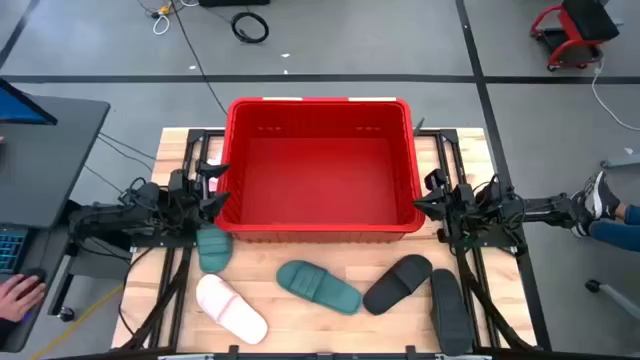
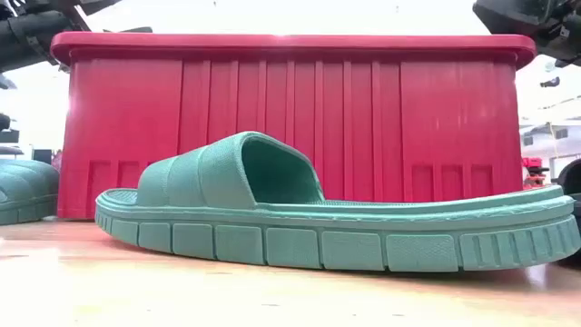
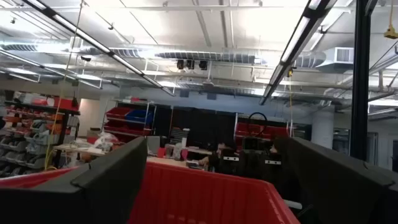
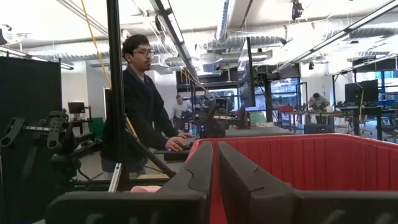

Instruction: Pick and place slides into bin

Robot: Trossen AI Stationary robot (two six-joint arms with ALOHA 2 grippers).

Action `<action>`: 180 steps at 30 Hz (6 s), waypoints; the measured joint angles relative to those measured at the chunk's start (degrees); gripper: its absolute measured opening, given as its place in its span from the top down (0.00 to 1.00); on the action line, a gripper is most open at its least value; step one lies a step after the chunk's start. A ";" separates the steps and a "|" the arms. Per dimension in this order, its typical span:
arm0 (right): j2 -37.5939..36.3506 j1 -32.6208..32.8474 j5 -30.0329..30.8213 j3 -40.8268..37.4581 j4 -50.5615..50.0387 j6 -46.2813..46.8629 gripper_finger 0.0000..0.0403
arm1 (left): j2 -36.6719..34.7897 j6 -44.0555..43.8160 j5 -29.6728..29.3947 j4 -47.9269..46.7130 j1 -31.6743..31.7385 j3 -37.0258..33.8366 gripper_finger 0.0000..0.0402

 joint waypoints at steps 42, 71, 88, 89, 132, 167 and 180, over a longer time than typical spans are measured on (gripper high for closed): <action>-0.01 -0.01 0.01 0.00 0.00 -0.01 0.93 | -0.01 0.03 0.00 -0.01 0.01 0.02 0.01; -0.02 -0.01 0.01 0.02 -0.01 0.00 0.93 | 0.00 0.19 -2.08 -0.87 -4.15 0.02 0.01; -0.02 0.00 2.05 1.86 0.35 5.62 0.93 | 0.13 1.60 -15.30 -6.32 -4.15 0.00 0.01; -0.01 -0.01 3.51 1.86 0.50 5.65 0.93 | 0.13 1.59 -15.30 -6.34 -4.15 0.02 0.01; 71.82 26.07 19.48 81.77 -52.05 28.63 0.99 | 0.13 1.55 -15.34 -5.53 -4.15 0.02 0.01; 93.66 46.47 12.02 93.09 -86.60 98.58 0.81 | 0.14 1.51 -15.08 -5.92 -4.09 0.02 0.01; 93.73 43.73 13.38 90.84 -104.17 95.68 0.28 | 0.15 1.57 -15.10 -5.99 -4.09 0.02 0.01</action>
